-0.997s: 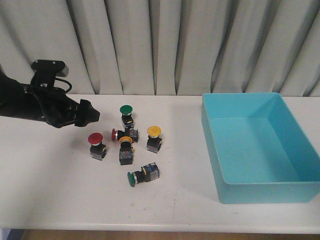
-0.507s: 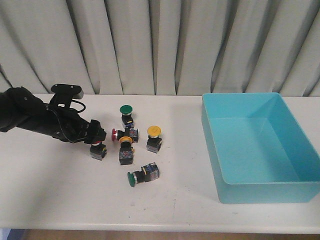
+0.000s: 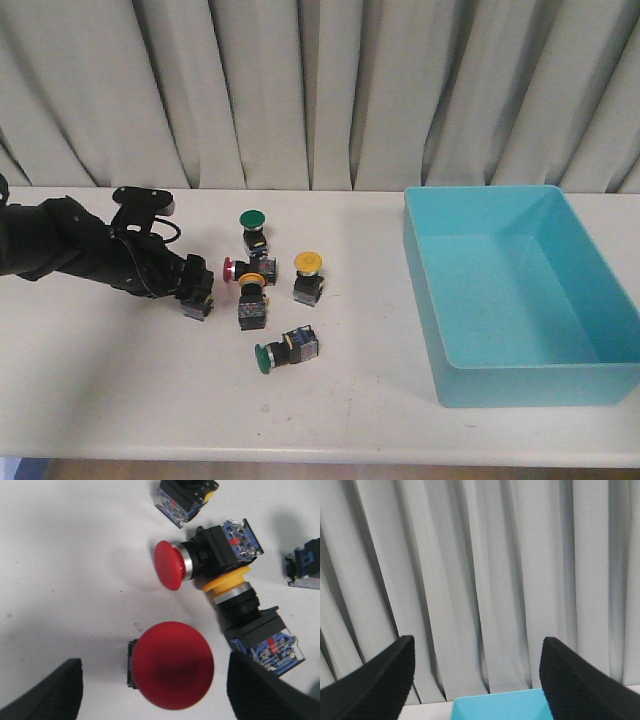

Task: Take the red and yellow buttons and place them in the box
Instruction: 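Close the left gripper on the red button's cap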

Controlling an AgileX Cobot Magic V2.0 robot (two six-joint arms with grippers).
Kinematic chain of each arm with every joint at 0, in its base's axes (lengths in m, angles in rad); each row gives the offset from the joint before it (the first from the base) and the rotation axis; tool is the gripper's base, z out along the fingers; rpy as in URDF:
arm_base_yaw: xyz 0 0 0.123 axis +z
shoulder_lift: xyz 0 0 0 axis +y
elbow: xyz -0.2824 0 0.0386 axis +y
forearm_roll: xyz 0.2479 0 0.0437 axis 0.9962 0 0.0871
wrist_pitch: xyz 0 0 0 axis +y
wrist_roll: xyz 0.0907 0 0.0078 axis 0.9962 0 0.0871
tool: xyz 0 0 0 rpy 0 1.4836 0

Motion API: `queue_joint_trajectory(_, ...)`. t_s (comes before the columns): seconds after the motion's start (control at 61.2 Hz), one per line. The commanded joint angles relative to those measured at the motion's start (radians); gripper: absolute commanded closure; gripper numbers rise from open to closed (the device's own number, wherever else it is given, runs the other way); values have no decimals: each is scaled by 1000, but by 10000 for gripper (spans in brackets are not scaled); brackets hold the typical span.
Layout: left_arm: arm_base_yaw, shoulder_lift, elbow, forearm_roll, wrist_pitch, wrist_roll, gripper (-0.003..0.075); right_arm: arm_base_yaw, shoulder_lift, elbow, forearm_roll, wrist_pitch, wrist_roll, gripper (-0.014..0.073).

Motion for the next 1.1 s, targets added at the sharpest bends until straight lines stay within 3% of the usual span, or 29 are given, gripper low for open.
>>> queue_joint_trajectory(0.0,-4,-46,-28,-37,-47,4,168,-5,10,-35,-2,-68,-4,76)
queue_joint_trajectory(0.262,-5,-46,-28,-95,-57,4,276,-5,10,-35,-2,-68,-4,76)
queue_joint_trajectory(0.736,-12,-46,-28,-95,-24,2,729,-5,10,-35,-2,-68,-4,76)
queue_joint_trajectory(1.079,-11,-100,-28,-181,100,-4,728,-5,37,-35,-18,-84,-10,76)
